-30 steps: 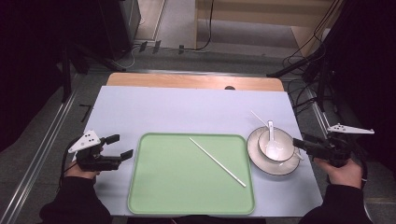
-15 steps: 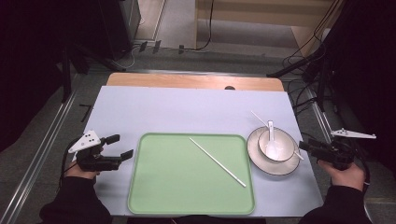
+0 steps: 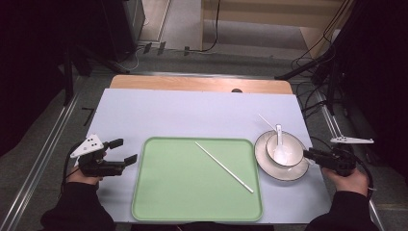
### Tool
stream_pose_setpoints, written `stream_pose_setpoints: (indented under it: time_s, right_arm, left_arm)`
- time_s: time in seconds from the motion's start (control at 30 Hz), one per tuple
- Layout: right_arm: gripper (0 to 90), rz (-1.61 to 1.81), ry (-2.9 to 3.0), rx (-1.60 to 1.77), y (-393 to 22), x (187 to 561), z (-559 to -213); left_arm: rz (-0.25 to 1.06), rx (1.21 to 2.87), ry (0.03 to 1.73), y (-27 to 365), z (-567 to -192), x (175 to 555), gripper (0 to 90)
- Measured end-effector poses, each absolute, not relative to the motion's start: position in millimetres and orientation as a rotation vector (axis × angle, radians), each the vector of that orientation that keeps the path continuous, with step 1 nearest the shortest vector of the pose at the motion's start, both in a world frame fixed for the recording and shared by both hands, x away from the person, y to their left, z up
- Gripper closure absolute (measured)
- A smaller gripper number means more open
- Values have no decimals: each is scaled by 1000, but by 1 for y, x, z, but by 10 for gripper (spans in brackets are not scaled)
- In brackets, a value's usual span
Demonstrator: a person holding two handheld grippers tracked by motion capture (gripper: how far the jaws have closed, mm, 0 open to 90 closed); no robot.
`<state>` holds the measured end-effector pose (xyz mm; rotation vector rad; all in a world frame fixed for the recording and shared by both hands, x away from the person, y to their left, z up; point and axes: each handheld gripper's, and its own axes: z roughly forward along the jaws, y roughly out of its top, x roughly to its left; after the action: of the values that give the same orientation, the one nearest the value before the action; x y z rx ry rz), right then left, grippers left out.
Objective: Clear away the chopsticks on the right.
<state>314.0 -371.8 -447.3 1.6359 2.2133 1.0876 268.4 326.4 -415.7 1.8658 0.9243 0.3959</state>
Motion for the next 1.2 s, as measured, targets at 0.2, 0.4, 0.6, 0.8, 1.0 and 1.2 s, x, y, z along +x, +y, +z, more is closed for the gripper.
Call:
stream_pose_setpoints:
  time_s: [0.2, 0.4, 0.6, 0.8, 1.0, 1.2]
  right_arm:
    - [722, 1083, 2240, 1633, -370, 316, -450]
    - [736, 1063, 2282, 1621, -365, 318, -453]
    - [774, 1035, 2314, 1612, -362, 321, -457]
    - [830, 1041, 2333, 1614, -361, 322, -458]
    - [840, 1057, 2342, 1630, -364, 322, -459]
    - [845, 1081, 2323, 1648, -366, 321, -456]
  left_arm:
    - [395, 1868, 923, 326, -416, 268, 167]
    - [394, 1868, 922, 327, -416, 268, 167]
    - [395, 1870, 923, 327, -416, 268, 167]
    - [396, 1869, 923, 327, -416, 268, 167]
    - [399, 1866, 922, 326, -416, 268, 167]
    - [398, 1864, 922, 327, -415, 268, 167]
